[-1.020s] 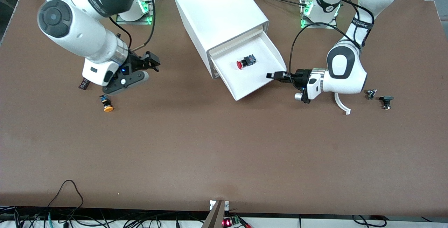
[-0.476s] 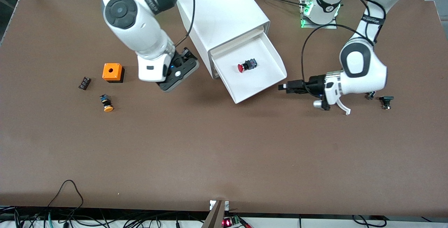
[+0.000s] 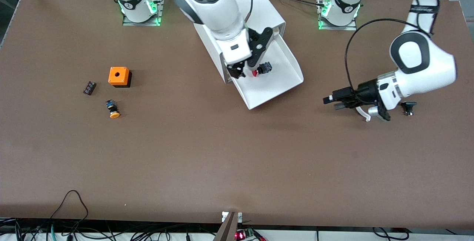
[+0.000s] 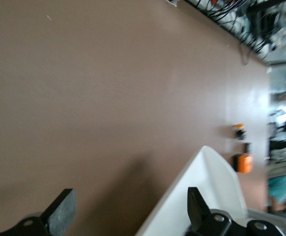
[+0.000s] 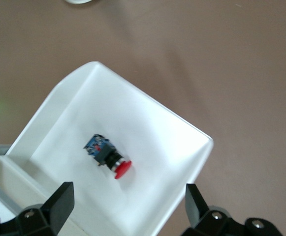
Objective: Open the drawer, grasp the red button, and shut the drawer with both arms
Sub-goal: 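Lower the right gripper into the drawer while the left gripper withdraws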
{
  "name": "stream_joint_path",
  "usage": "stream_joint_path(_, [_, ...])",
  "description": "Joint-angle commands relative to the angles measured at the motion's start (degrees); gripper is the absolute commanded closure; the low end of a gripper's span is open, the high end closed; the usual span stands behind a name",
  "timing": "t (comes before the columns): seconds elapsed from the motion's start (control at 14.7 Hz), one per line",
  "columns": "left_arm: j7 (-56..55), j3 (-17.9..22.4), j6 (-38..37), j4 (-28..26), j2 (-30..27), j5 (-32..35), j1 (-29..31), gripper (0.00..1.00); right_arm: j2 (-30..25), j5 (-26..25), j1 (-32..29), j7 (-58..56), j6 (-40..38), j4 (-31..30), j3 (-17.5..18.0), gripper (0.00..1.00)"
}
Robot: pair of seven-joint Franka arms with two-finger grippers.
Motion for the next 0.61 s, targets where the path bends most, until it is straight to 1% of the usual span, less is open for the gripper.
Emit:
stream_joint_path(0.0, [-1.1,2.2,-6.7,5.3,-3.4,11.7,1.2,0.0,1.6,0.9,-1.8,-14.2,-2.7,2.4,0.5,0.0])
stream_joint_path(0.07, [-1.3,3.4,-10.4,8.1,-3.8,16.3,1.4,0.0,2.5,1.0,-2.1,-19.9,-4.2,2.5,0.5,0.0])
stream_joint_path(0.14, [-2.2,3.9,-14.0,10.9,-4.4,20.6,1.4,0.0,2.9,0.9,-1.6,-22.7,-4.4,2.6,0.5,0.0])
stream_joint_path(0.27, [-6.3,4.3,-21.1,17.1,-5.0,30.1,1.4,0.0,3.1,0.4,0.2,-22.7,-4.4,2.7,0.6,0.0])
stream_joint_path(0.41, [-9.1,3.1,-27.8,23.8,-4.9,42.0,0.6,0.0,5.1,0.4,0.5,-23.1,-3.9,4.6,0.6,0.0])
stream_joint_path(0.48, [-12.2,2.3,-29.8,25.0,-5.0,45.7,0.6,0.0,7.0,0.3,0.8,-23.2,-4.2,7.3,0.7,0.0])
stream_joint_path(0.54, [-14.6,2.2,-30.3,25.5,-5.1,45.9,0.6,0.0,8.6,0.2,1.5,-23.2,-4.4,9.7,0.5,0.0])
